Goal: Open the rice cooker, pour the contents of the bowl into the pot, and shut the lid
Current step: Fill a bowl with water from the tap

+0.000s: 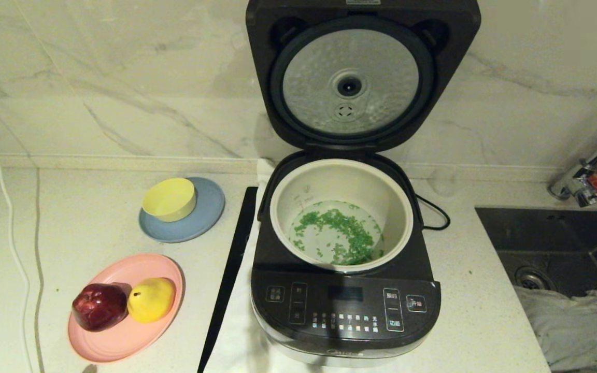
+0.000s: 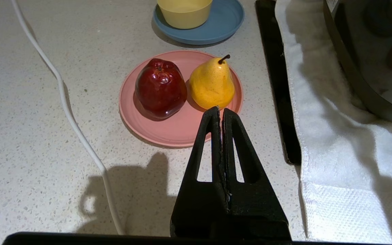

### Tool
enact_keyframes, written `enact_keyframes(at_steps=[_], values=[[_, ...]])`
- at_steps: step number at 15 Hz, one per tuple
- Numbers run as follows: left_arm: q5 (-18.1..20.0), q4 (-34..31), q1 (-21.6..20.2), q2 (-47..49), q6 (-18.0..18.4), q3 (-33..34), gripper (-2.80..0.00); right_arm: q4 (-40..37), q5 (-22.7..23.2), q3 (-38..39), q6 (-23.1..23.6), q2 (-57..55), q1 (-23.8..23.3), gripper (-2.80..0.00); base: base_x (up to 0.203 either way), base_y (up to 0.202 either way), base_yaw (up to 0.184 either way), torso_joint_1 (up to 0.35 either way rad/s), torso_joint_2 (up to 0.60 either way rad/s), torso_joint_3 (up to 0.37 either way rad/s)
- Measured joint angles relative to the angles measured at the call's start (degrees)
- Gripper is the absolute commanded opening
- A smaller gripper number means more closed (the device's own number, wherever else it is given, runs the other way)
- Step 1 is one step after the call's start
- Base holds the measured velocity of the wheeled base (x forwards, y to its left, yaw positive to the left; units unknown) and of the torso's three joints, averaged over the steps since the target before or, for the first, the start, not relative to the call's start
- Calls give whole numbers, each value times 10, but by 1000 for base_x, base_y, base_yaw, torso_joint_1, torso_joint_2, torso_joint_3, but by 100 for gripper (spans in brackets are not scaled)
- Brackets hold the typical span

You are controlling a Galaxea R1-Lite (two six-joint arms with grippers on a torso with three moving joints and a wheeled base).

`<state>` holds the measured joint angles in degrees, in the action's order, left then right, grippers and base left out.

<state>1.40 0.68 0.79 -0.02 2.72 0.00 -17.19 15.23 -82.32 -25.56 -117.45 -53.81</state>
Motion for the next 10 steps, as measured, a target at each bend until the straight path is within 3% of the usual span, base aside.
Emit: enact_keyframes(at_steps=[6, 10], values=[[0, 0, 0, 0, 0, 0, -280, -1, -2, -32, -4, -24, 16, -280, 0, 0, 0, 0, 0, 0], [0, 0, 0, 0, 0, 0, -280, -8, -1, -2, -2, -4, 19, -280, 0, 0, 0, 0, 0, 0]])
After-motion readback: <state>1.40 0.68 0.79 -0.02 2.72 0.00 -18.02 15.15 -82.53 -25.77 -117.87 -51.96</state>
